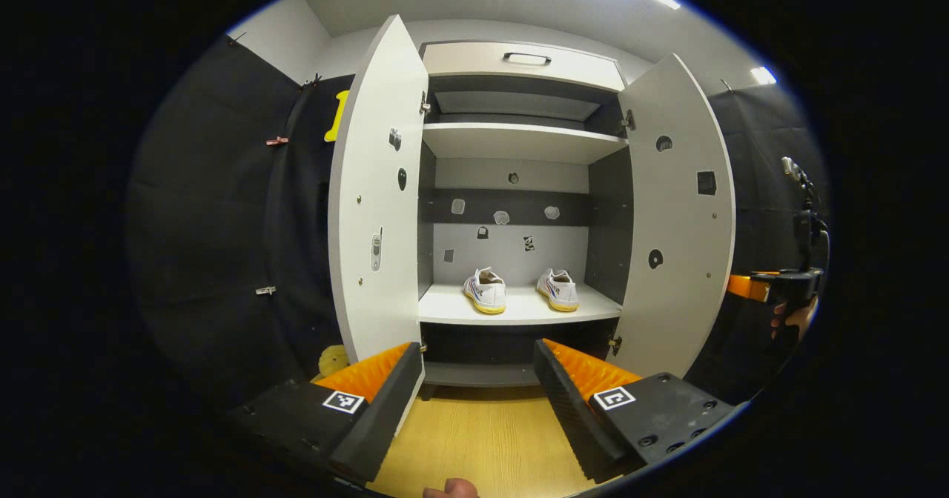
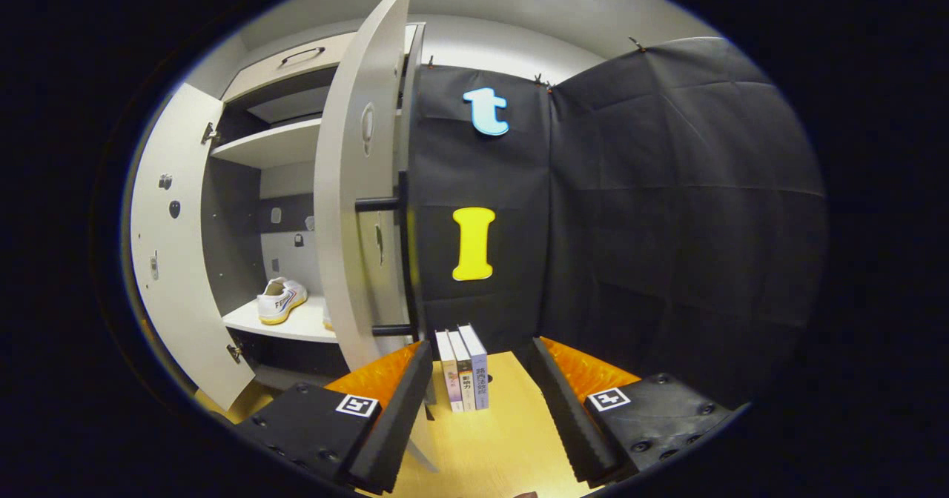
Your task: Grab one shoe with the right hand and put it into the shoe cabinet, grab the other shoe with the left hand and put it into the shoe cabinet; then close the right door with the right hand and the left door with the left hand.
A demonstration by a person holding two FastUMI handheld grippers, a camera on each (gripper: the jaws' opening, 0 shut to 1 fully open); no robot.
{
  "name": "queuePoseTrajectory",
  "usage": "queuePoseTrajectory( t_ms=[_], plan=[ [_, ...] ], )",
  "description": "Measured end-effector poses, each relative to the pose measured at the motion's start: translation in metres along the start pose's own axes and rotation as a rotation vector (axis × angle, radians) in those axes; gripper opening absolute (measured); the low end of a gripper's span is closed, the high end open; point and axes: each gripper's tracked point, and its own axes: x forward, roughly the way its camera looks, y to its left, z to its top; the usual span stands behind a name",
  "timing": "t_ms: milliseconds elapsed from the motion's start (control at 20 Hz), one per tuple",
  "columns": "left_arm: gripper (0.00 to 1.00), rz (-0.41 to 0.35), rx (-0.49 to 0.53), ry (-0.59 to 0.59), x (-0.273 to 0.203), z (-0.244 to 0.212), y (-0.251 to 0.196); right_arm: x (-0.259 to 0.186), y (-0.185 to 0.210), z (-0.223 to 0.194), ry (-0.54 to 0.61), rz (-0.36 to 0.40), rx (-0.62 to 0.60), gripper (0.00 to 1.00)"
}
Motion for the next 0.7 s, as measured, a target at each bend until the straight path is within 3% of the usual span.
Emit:
queuePoseTrajectory(
  t_ms=[50,100,250,700],
  plan=[
    [0.96,0.002,-0.005,-0.002,0.001,0.001,0.002,-0.003,0.015,0.005,-0.026,0.065,-0.006,0.87],
    [0.96,0.004,-0.011,-0.004,0.001,0.002,0.004,0.001,0.019,0.002,-0.021,0.059,-0.018,0.85],
    [0.96,0.04,-0.018,-0.027,-0.001,0.009,0.023,-0.011,0.06,0.001,-0.003,0.14,0.003,0.85],
    [0.96,0.262,-0.031,-0.067,-0.005,0.032,0.158,-0.005,0.232,-0.003,0.001,0.4,-0.009,0.92]
  ],
)
